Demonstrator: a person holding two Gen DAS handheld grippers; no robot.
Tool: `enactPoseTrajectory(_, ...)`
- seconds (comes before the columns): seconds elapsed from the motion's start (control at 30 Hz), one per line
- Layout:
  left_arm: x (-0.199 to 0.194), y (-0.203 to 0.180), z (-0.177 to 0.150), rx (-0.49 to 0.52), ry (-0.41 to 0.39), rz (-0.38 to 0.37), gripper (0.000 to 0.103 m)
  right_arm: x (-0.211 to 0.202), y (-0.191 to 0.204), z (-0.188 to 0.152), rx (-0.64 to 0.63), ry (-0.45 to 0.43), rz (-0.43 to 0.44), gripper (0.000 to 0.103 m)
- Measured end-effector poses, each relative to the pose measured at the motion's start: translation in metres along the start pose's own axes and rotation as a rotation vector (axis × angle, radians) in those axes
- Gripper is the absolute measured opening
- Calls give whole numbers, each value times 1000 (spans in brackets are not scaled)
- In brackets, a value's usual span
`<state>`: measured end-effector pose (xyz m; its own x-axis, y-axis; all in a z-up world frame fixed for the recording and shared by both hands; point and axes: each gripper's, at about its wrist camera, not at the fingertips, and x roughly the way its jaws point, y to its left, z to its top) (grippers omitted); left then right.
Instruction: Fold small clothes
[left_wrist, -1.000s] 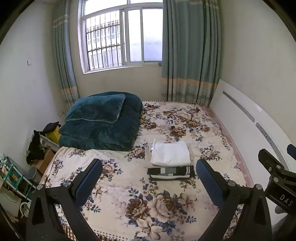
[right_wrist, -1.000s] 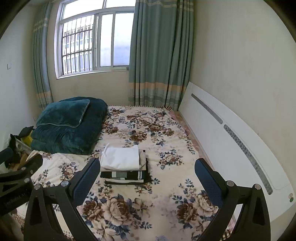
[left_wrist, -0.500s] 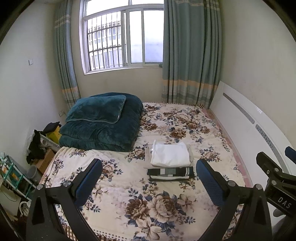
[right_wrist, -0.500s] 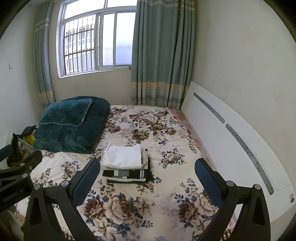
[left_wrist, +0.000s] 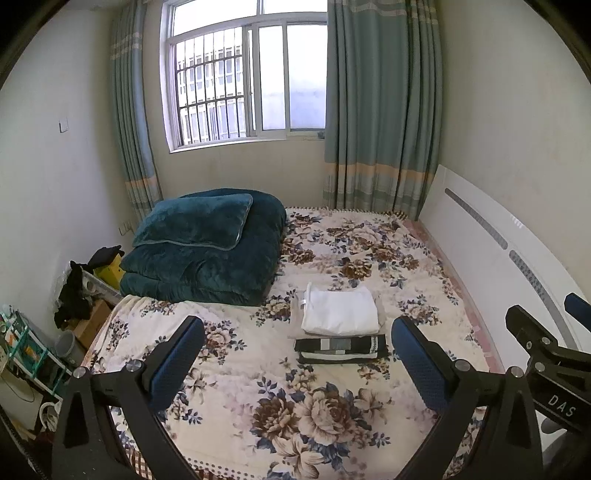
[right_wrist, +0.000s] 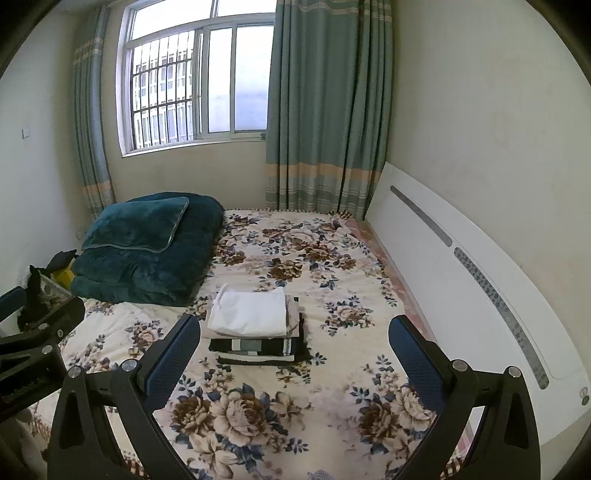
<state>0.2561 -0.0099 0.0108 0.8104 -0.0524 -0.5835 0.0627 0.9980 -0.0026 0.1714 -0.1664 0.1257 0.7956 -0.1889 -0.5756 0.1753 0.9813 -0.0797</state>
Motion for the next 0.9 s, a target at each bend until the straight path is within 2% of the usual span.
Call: enactPoseTrajectory(0.9, -1, 1, -1, -2, -1, 3, 103, -2, 2, -4, 3, -1, 0, 103)
